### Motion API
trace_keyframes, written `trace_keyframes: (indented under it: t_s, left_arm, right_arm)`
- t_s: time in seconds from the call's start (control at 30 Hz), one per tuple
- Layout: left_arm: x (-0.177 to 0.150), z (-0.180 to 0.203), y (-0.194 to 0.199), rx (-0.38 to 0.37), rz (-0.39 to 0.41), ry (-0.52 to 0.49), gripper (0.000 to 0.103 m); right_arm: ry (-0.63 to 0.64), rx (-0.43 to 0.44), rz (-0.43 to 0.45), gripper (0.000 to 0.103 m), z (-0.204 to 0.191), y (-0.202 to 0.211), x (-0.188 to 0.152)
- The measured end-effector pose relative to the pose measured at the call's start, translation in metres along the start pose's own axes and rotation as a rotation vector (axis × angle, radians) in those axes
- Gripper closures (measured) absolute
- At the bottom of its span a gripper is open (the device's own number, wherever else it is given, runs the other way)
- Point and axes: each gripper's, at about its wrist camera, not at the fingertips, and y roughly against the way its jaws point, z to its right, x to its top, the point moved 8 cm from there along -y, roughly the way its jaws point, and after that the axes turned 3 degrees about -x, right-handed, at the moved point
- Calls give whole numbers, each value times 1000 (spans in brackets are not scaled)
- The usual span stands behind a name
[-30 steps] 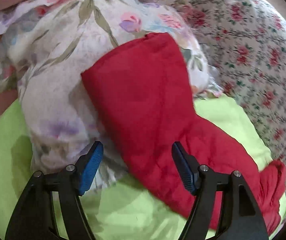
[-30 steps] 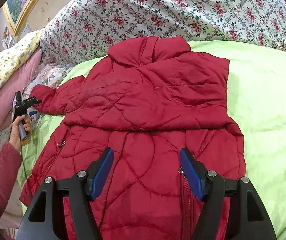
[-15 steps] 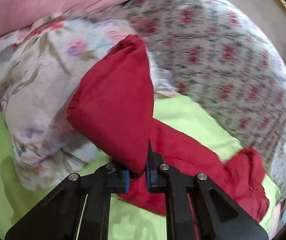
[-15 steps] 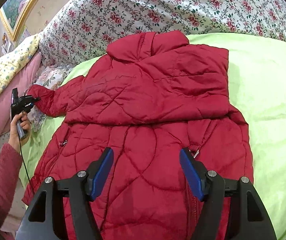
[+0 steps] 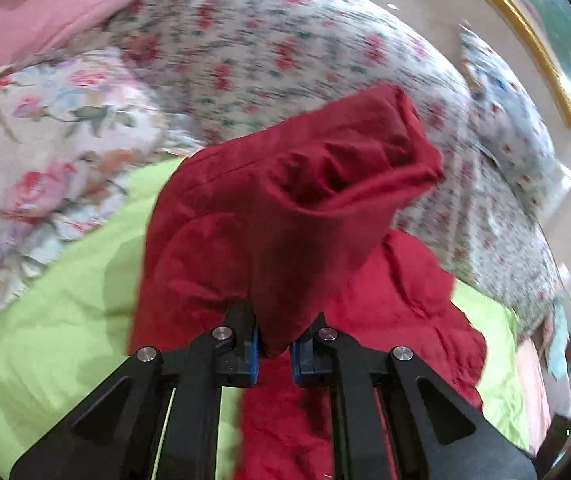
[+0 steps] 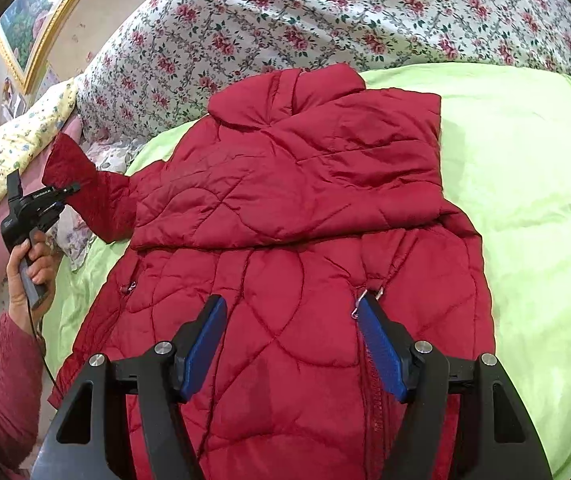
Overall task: Fold large clothes
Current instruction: 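Grasp the other red sleeve with the left gripper and fold it across the back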
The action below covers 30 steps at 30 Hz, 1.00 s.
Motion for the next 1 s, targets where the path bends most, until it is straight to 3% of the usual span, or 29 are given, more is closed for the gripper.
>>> trace_keyframes:
  t_s: [0.5, 0.77, 1.0]
  left_arm:
    - [-80, 130, -40, -152, -130, -219, 94]
    - [-116, 166, -71, -158, -201, -280, 94]
    - [-154, 196, -93, -174, -269, -329, 94]
  right_arm:
    - [-27, 19, 15, 33, 6, 1, 4]
    - [-51, 41, 31, 33, 7, 0, 14]
    - [-114, 118, 61, 32, 6, -9, 50]
